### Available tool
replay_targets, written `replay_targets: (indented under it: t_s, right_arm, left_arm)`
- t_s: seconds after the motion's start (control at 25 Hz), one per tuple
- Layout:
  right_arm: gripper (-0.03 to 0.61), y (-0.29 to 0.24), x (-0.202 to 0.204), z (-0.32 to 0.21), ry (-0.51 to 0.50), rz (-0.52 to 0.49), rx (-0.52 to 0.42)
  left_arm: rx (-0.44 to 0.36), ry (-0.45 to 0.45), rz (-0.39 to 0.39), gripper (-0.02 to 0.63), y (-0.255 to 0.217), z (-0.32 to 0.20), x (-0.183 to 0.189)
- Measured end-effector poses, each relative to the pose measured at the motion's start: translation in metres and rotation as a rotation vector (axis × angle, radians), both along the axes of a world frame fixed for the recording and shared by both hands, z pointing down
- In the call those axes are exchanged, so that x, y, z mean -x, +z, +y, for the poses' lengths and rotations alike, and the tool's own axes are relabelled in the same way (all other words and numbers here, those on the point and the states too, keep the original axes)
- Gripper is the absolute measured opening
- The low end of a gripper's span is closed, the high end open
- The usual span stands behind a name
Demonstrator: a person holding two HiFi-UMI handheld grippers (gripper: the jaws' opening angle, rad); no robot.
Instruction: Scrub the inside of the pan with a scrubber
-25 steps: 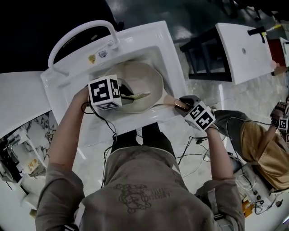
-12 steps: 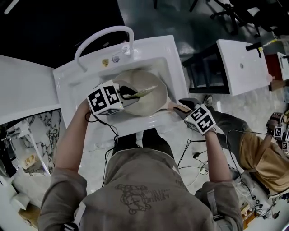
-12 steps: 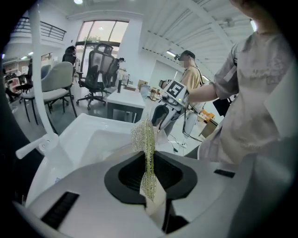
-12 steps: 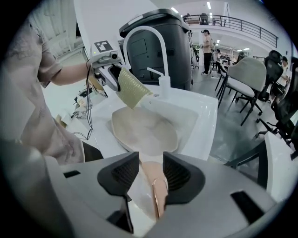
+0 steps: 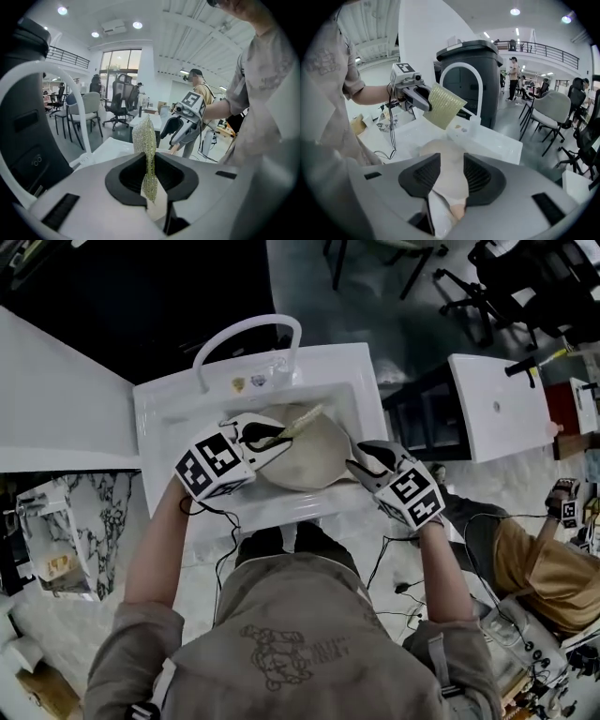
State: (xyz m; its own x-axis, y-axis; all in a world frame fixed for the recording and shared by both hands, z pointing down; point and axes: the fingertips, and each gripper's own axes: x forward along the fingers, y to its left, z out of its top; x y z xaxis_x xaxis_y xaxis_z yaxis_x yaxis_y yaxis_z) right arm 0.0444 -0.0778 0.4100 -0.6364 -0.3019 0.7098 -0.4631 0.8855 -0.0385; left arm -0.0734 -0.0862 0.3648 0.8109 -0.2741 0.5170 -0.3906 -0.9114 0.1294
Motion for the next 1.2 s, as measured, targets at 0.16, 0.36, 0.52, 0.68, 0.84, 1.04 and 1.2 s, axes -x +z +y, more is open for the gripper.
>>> replay_targets:
  t_s: [0.16, 0.36, 0.52, 0.68, 0.84, 1.04, 1.2]
  right_arm:
    - [0.125, -0.036, 0.02, -0.008, 0.011, -0.086, -0.078]
    - [0.092, -0.077, 0.035, -0.018, 0.038, -0.182, -0.156]
    - [0.083, -0.11, 0.044, -0.02, 0.063, -0.273, -0.198]
    - [0.081, -0.147, 0.048, -0.021, 0.105, -0.4, -0.216]
    - [0.075, -0.181, 0.05, -0.021, 0.137, -0.452, -0.309]
    - [0.067, -0.218, 0.052, -0.015, 0.151, -0.478, -0.423]
    - [0.066, -0.238, 0.055, -0.006, 0.14, -0.516, -0.456]
  left_arm:
    - [-0.054, -0.073, 0.029, 0.06, -0.02, 0.0, 0.01]
    - [-0.15, -0.168, 0.066, 0.06, -0.051, -0.004, 0.021]
    - [-0.239, -0.222, 0.107, 0.06, -0.082, -0.007, 0.026]
    - [-0.325, -0.267, 0.16, 0.06, -0.114, -0.007, 0.028]
    - [-0.402, -0.329, 0.205, 0.06, -0.142, -0.008, 0.036]
    - [-0.486, -0.401, 0.243, 0.06, -0.173, -0.006, 0.043]
    - [-0.519, -0.485, 0.275, 0.06, -0.184, -0.003, 0.051]
